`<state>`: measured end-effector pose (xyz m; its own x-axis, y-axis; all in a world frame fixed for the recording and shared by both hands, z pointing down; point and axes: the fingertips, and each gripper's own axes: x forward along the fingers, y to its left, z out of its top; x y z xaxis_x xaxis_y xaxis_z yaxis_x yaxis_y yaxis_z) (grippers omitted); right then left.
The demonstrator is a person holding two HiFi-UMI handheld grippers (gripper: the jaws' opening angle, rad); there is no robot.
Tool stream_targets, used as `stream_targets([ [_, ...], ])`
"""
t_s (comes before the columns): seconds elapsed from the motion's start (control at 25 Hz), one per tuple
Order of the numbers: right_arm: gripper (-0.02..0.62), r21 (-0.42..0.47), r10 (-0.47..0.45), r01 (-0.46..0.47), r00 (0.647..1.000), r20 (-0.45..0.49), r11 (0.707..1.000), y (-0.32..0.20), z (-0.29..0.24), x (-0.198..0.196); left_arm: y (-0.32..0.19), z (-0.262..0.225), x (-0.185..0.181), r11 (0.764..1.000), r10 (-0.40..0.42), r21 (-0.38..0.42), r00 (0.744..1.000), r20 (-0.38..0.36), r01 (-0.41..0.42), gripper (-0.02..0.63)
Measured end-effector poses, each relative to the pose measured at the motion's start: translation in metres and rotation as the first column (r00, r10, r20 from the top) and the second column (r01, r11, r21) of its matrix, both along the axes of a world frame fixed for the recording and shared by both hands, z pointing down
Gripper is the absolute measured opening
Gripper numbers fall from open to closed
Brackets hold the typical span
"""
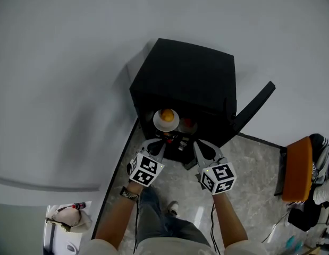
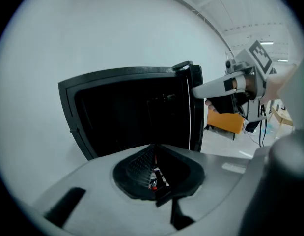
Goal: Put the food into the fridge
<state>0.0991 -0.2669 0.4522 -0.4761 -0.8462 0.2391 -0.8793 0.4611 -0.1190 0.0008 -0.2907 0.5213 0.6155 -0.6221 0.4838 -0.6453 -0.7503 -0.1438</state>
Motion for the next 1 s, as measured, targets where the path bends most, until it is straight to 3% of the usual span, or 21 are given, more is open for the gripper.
stream_targets([
  [0.36, 0.006, 0.024, -0.065, 0.066, 0.997, -0.034, 0.998, 0.03, -0.05, -0.001, 0.034, -0.07, -0.006, 0.998, -0.028, 0.046, 0.996, -0.088, 0.032, 0.0],
  [0.56, 0.006, 0.071, -0.068, 0.074, 0.995, -0.075, 0.995, 0.042, -0.081, 0.005, 0.053, -0.115, -0.004, 0.993, -0.03, 0.111, 0.992, -0.122, 0.043, 0.0],
  [1.0, 0.006, 0.191, -0.06, 0.069, 0.997, -0.053, 0.979, 0.058, -0.165, 0.02, 0.062, -0.211, -0.009, 0.955, -0.071, 0.271, 0.979, -0.189, 0.121, 0.002],
])
